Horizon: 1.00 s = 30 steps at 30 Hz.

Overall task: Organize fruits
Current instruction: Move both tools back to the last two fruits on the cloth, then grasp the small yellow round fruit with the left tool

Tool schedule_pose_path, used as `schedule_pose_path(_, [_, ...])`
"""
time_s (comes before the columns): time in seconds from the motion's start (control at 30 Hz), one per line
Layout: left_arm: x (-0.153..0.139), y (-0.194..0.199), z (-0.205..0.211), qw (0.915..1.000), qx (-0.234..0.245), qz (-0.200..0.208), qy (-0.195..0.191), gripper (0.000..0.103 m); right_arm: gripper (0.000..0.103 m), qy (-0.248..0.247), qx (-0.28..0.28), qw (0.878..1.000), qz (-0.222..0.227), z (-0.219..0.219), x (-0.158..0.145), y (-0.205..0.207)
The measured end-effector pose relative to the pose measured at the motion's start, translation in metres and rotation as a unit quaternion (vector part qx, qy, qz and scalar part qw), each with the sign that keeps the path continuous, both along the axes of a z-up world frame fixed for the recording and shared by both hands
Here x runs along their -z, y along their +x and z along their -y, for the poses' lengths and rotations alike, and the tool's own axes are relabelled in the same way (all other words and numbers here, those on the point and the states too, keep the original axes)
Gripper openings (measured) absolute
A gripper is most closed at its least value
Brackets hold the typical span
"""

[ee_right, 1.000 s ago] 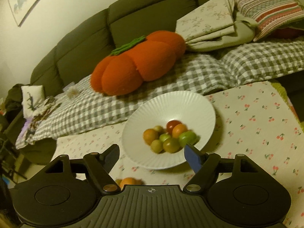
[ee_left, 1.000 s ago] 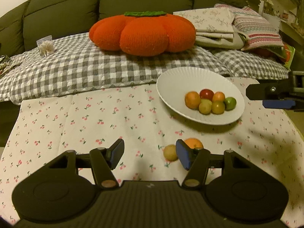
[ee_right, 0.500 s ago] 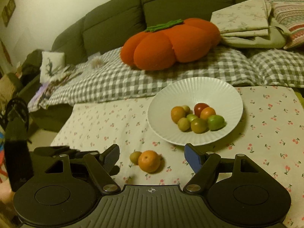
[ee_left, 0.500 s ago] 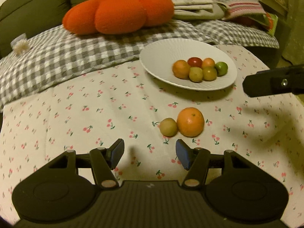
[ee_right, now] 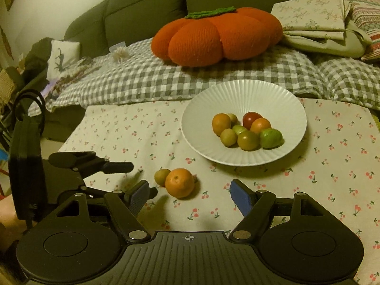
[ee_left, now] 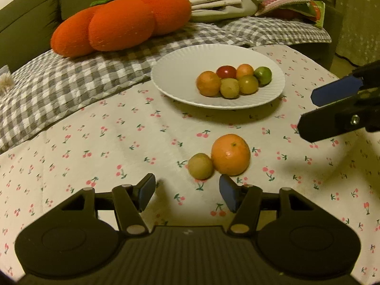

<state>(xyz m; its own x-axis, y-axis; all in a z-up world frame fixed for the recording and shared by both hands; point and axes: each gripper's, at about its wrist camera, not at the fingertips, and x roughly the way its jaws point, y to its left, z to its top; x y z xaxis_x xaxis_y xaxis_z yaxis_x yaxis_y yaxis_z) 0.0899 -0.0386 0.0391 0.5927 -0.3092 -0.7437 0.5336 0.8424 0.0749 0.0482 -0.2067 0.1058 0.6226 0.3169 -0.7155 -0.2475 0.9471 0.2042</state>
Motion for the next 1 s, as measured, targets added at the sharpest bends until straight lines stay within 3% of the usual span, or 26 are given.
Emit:
schedule_pose_path(0.17, [0.009,0.004,0.007,0.9999,0.013,0.005,0.008,0.052,0.076,-0.003,0.005,1.000,-0.005,0.001,0.003,0.002])
schedule_pose_path(0.43, [0.012,0.007,0.009,0.9996,0.019,0.016,-0.014,0.025,0.076,-0.005,0.008,1.000,-0.010,0.002,0.006,0.005])
schedule_pose_path(0.6, [0.011,0.008,0.010,0.9997,0.015,0.013,-0.016,0.024,0.076,-0.006,0.007,1.000,-0.011,0.001,0.007,0.006])
schedule_pose_path(0.83, [0.003,0.005,-0.009,0.9982,-0.049,-0.015,-0.031,0.024,0.076,0.004,0.010,1.000,-0.017,-0.011,0.024,0.015])
schedule_pose_path(1.0, [-0.001,0.006,-0.033,0.9906,-0.122,-0.050,-0.038,0.024,0.076,-0.001,0.018,1.000,-0.015,-0.024,0.038,0.030])
